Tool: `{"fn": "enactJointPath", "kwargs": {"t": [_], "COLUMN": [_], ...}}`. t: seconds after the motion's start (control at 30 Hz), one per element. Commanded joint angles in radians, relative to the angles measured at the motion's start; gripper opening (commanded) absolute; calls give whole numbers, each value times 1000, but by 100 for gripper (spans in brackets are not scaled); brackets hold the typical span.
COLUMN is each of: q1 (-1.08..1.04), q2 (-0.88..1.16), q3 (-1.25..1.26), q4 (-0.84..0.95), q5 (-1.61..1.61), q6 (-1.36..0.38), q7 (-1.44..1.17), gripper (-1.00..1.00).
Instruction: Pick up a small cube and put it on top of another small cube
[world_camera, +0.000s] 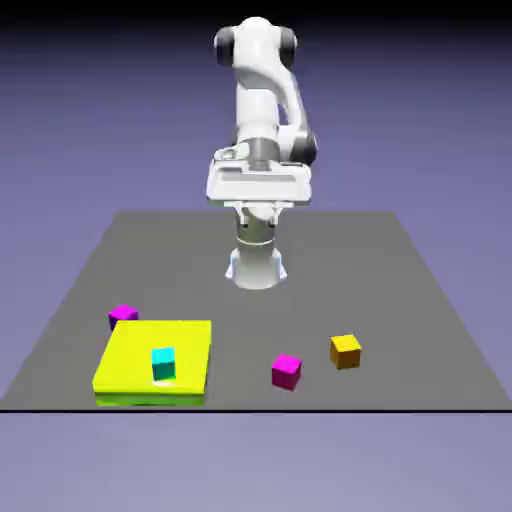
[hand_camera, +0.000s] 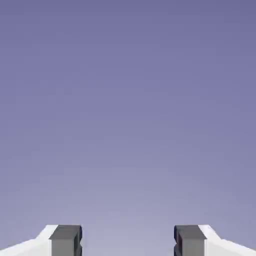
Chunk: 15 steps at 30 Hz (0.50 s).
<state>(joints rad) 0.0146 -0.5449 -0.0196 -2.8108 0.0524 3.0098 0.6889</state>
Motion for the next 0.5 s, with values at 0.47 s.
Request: {"fn": "enactJointPath", "kwargs": {"t": [0.47], "q1": [15], "q2": [300], "q3": [-280], "q4": [-11], "q5": [645], "q6": [-343], "q7": [-651], "gripper": [0]}}
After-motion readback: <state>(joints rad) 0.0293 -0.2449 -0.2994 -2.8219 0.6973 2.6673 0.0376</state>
